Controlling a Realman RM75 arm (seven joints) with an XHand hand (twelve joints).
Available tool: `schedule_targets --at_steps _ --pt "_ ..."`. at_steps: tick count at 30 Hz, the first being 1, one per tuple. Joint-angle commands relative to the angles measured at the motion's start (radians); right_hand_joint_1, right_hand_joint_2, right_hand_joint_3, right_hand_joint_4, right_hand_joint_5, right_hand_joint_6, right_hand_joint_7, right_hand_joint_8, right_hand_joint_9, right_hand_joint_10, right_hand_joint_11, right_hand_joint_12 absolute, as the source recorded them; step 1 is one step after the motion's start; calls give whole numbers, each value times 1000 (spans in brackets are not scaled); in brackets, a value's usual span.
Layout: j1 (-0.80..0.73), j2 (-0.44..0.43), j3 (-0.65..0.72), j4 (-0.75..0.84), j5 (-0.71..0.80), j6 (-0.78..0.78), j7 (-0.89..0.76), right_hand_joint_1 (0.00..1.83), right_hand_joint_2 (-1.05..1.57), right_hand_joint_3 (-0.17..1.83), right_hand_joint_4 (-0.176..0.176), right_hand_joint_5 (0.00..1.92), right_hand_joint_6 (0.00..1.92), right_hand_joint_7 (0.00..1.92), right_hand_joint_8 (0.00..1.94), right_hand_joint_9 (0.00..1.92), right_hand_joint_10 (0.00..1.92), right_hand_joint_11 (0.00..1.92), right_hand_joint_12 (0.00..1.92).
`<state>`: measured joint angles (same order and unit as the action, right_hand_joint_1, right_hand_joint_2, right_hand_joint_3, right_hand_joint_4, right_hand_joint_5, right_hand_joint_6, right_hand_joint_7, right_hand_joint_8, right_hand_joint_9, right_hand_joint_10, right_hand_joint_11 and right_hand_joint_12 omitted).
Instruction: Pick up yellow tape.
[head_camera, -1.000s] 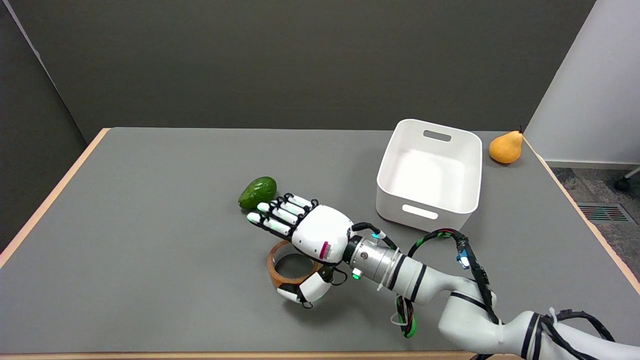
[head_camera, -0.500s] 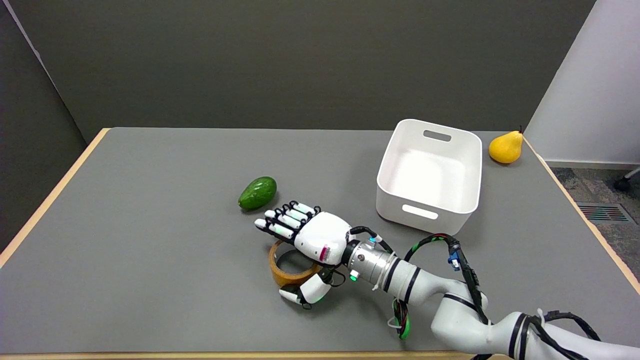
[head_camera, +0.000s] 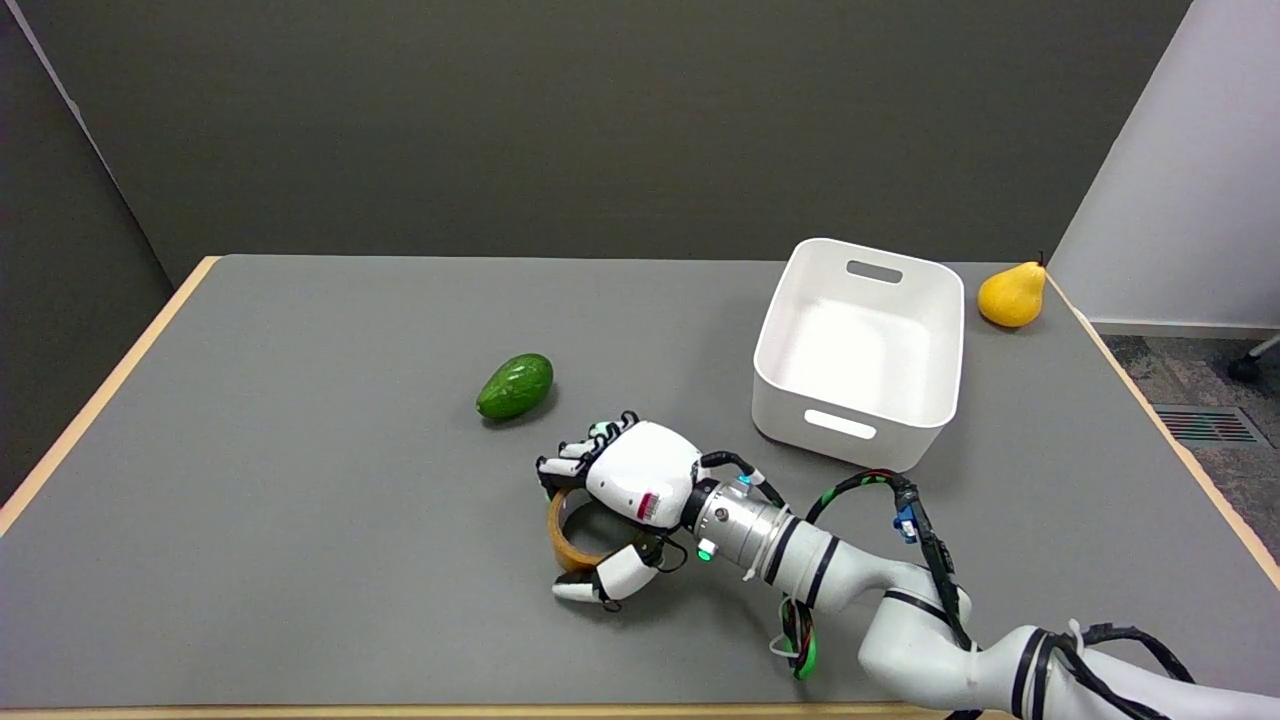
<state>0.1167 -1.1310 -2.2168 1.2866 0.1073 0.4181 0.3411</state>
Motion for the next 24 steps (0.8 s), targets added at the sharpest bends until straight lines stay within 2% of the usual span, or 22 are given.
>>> schedule_targets --at_steps 1,8,14,19,24 --pt "9 -4 4 11 6 44 -7 946 1005 542 65 720 1502 811 1883 888 1870 841 1921" --pt "93 24 44 152 6 7 -10 957 973 589 63 742 1497 841 1933 913 1920 871 1921" --pt "173 26 196 253 44 -55 -126 958 971 599 55 738 1506 838 1938 919 1919 861 1921" --pt "233 37 339 220 225 -67 -330 959 979 598 41 729 1520 834 1938 918 1921 844 1921" --pt "268 62 513 96 444 -69 -525 957 986 590 38 722 1526 829 1938 910 1921 813 1921"
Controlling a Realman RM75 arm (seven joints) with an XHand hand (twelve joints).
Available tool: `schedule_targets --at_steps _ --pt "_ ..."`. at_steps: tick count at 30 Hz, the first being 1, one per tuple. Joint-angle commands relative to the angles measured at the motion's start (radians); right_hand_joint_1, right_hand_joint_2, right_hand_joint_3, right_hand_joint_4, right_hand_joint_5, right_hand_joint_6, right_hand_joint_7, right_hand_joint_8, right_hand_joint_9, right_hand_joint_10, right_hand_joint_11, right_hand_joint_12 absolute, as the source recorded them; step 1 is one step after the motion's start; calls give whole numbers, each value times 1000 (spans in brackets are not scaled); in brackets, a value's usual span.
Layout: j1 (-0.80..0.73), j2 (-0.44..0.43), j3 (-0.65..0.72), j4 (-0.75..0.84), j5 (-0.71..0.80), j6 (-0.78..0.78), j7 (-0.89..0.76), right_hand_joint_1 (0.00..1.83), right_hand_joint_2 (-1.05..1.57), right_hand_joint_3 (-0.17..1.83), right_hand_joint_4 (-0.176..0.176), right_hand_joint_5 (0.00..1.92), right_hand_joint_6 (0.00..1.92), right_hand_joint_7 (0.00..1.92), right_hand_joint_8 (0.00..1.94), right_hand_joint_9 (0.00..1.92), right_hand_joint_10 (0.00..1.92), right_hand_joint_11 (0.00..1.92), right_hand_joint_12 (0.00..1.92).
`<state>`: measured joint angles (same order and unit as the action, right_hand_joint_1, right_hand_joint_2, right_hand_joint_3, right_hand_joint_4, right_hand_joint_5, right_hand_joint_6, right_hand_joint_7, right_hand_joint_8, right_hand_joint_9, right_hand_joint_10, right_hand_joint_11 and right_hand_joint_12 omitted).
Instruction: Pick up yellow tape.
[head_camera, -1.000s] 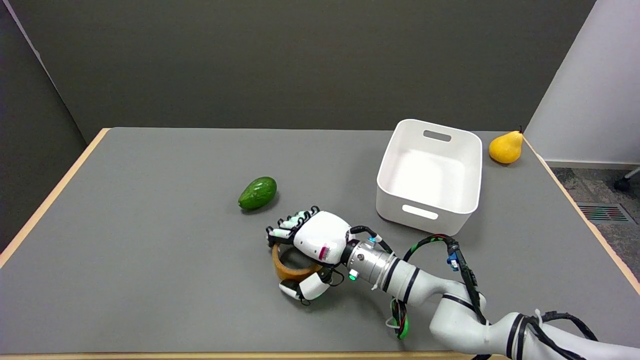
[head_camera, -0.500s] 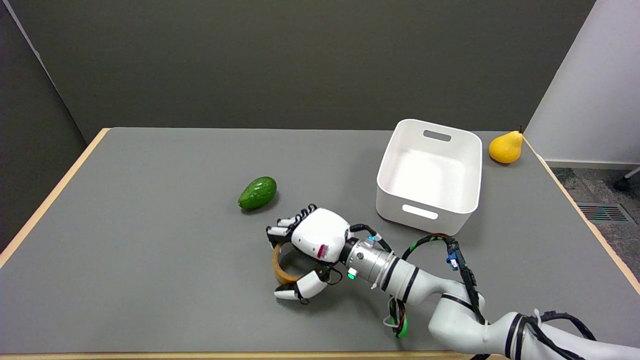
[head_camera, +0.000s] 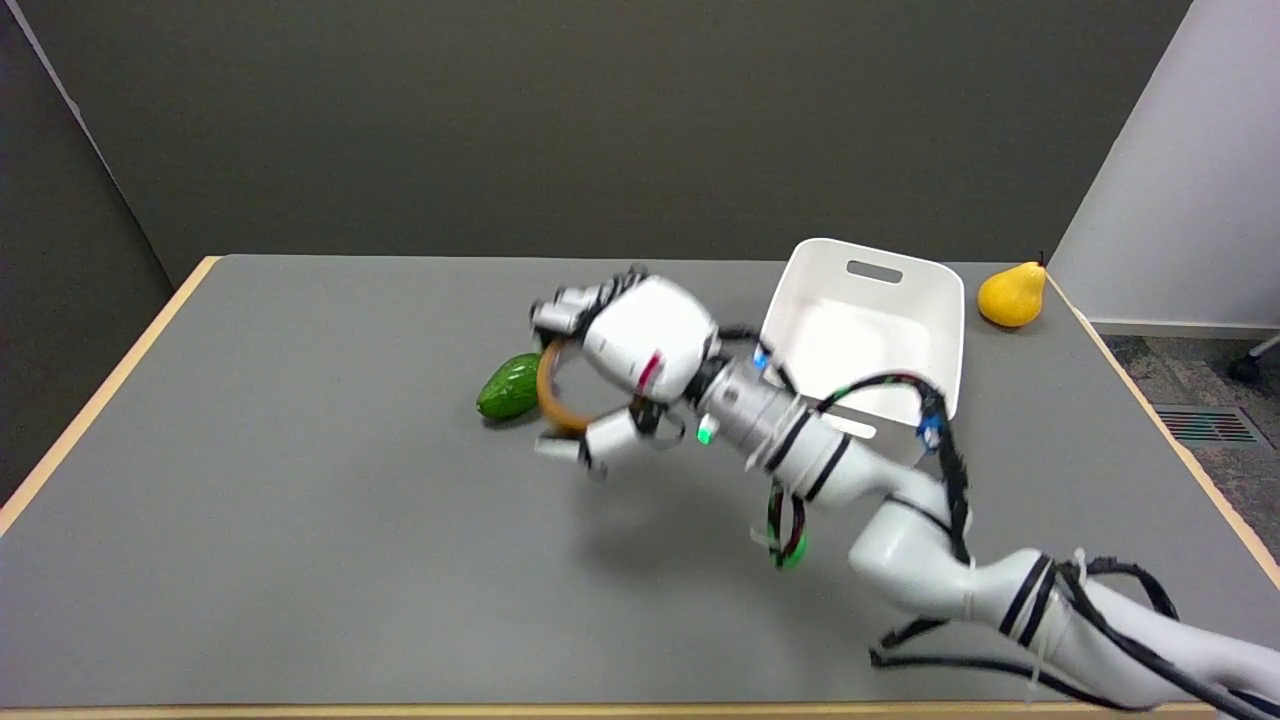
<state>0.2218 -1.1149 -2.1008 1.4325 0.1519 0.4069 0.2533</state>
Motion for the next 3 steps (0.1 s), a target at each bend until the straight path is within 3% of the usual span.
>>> schedule_targets --at_steps 1,3 --pt "167 53 410 -67 424 -58 -446 956 989 587 38 721 1527 827 1938 907 1921 804 1921" --pt "183 96 442 -147 532 -51 -468 955 993 582 38 718 1530 821 1939 900 1921 790 1921"
